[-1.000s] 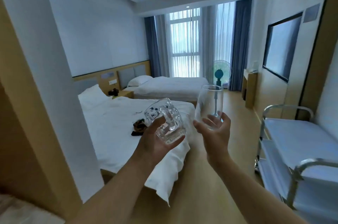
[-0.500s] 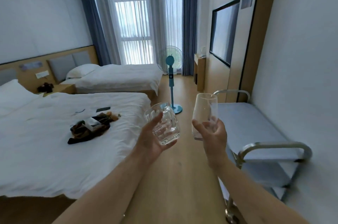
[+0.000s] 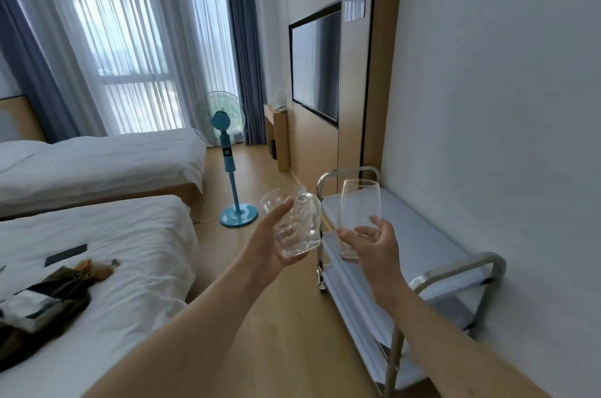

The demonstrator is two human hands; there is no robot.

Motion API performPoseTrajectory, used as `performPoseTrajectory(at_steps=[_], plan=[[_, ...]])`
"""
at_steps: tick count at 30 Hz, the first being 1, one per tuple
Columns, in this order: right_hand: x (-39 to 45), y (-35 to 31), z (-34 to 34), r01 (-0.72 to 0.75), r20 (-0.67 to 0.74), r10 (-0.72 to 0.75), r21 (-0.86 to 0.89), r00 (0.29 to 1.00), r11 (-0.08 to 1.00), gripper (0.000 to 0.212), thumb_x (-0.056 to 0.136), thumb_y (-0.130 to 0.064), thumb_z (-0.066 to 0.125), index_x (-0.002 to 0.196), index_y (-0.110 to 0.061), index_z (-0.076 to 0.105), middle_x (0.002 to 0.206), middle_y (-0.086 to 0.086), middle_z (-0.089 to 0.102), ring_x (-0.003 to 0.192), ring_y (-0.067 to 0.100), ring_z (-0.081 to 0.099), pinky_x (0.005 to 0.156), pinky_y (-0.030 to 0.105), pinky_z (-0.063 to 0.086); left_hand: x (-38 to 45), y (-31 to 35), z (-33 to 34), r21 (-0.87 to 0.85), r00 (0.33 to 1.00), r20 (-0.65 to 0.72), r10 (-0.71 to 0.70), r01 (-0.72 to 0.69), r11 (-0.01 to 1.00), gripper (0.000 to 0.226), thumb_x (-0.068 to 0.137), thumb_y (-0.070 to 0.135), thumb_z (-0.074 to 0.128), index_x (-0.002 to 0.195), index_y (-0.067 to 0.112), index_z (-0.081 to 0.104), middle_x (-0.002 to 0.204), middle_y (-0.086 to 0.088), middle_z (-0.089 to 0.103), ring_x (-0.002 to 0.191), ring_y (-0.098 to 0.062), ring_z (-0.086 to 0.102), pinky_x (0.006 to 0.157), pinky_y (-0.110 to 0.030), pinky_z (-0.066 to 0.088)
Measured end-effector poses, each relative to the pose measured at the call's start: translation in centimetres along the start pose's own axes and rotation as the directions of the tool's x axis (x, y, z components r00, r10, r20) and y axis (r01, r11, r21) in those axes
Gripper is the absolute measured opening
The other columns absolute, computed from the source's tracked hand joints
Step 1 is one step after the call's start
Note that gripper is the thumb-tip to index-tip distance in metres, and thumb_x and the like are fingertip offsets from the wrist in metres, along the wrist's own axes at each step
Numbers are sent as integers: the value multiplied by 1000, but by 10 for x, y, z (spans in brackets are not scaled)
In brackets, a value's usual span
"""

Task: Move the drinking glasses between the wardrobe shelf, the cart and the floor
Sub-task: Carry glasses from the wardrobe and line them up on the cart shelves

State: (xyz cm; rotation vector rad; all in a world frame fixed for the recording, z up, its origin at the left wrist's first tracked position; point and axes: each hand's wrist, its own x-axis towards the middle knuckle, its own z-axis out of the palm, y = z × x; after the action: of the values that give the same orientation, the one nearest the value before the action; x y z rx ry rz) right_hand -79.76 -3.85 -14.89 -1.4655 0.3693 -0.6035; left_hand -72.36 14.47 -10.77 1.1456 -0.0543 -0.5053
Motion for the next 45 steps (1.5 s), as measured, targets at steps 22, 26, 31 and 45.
performPoseTrajectory(at_steps=[22, 26, 31, 45], plan=[[183, 77, 101, -131, -289, 108, -61, 951, 990, 77, 73, -39, 89, 135, -27, 45, 115, 1, 60, 99, 14, 68, 64, 20, 56, 271, 48, -56, 74, 949, 242, -202, 189, 979, 74, 72, 49, 86, 131, 9, 65, 121, -20, 71, 105, -37, 72, 78, -44, 60], [223, 99, 97, -153, -294, 130, -54, 947, 987, 78, 72, -41, 90, 135, -28, 44, 116, 0, 60, 102, 17, 68, 87, 39, 59, 313, 40, -49, 98, 959, 202, -198, 181, 979, 68, 76, 44, 84, 131, 9, 63, 118, -20, 72, 103, -37, 72, 75, -44, 60], [284, 126, 88, -173, -315, 164, -1, 935, 985, 77, 72, -39, 90, 134, -27, 45, 114, -2, 60, 102, 18, 67, 95, 48, 57, 379, 39, -29, 183, 978, 144, -153, 125, 975, 80, 71, 35, 92, 135, 6, 53, 119, -22, 71, 100, -39, 73, 78, -50, 61], [428, 191, 23, -264, -431, 302, 145, 851, 953, 78, 69, -41, 92, 131, -30, 46, 116, -1, 58, 106, 17, 64, 86, 38, 58, 556, -2, 65, 541, 974, 93, -209, 126, 831, 101, 48, 31, 102, 132, 24, 45, 122, -5, 65, 107, -29, 69, 89, -52, 59]])
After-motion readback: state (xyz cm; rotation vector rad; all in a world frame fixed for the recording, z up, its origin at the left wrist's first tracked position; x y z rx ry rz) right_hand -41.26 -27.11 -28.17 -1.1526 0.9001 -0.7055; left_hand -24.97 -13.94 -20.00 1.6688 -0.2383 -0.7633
